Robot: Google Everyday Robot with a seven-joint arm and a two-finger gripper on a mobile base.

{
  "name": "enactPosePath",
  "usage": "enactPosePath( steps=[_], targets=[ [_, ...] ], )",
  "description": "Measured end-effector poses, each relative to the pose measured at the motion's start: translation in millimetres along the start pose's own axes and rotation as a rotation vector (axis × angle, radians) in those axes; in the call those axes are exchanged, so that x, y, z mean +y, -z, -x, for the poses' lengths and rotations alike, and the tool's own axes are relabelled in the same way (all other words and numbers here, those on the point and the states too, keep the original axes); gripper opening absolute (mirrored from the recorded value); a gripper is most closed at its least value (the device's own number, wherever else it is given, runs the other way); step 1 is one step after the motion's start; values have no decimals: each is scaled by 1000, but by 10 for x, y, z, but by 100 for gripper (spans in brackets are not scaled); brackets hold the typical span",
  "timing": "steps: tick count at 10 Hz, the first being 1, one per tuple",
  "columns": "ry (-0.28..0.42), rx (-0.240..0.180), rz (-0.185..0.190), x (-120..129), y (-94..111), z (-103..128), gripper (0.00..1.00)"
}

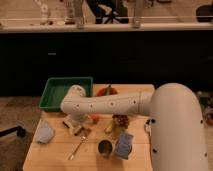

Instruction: Place eraser in purple bowl

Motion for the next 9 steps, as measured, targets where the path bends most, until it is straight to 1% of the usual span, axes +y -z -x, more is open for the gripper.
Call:
enactPosePath(
  steps=[1,2,3,8,9],
  targets=[
    [37,-14,-2,-28,-17,9,80],
    [63,-16,-7,-69,-21,-6,80],
    [76,-22,-7,-79,-20,-6,80],
    [76,-24,-7,-74,-24,0,80],
    [72,-19,-9,-77,-22,14,80]
  ],
)
